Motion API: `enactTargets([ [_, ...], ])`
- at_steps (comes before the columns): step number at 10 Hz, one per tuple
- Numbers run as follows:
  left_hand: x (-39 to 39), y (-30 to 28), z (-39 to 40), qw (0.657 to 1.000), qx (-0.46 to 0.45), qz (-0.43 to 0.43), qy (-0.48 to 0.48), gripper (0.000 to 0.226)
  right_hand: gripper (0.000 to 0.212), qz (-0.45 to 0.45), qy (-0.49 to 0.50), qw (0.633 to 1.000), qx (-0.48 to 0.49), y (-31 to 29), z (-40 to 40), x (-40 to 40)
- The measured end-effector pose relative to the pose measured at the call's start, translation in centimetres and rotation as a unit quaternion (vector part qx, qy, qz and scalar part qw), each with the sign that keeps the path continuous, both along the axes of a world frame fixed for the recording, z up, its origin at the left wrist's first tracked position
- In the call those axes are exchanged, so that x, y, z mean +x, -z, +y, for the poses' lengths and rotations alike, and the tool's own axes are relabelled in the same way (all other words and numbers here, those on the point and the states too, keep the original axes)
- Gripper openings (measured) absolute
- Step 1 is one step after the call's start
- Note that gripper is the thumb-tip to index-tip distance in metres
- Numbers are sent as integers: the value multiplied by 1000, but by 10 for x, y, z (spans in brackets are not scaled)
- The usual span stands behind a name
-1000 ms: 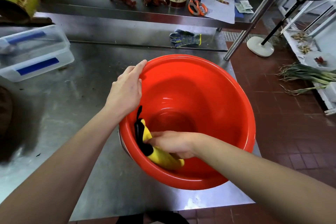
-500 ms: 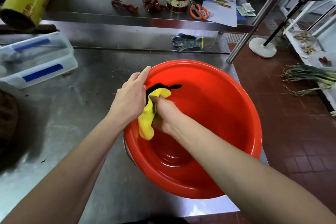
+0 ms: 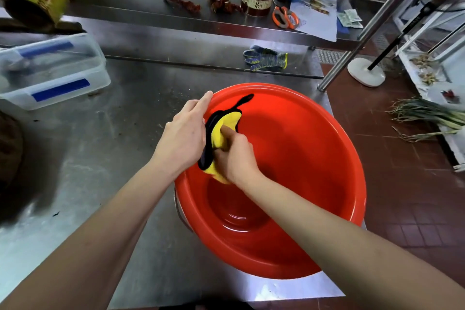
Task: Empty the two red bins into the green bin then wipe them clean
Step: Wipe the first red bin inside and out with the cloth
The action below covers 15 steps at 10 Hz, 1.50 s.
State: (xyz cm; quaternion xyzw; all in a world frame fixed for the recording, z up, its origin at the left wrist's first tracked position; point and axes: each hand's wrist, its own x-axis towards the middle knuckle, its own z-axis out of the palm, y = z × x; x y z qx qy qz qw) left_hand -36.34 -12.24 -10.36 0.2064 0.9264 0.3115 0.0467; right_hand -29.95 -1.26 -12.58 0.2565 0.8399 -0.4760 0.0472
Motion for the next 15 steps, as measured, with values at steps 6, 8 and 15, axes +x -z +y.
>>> enactTargets([
  [6, 0, 0, -1, 1000, 1, 1, 8, 58, 51, 51, -450, 609, 651, 24, 97, -11],
  [8, 2, 0, -2, 1000, 2, 1, -4, 58, 50, -54, -473, 550, 686, 36, 118, -12],
  [15, 7, -3, -1, 1000, 7, -2, -11, 59, 57, -223, -222, 873, 371, 132, 138, -5],
])
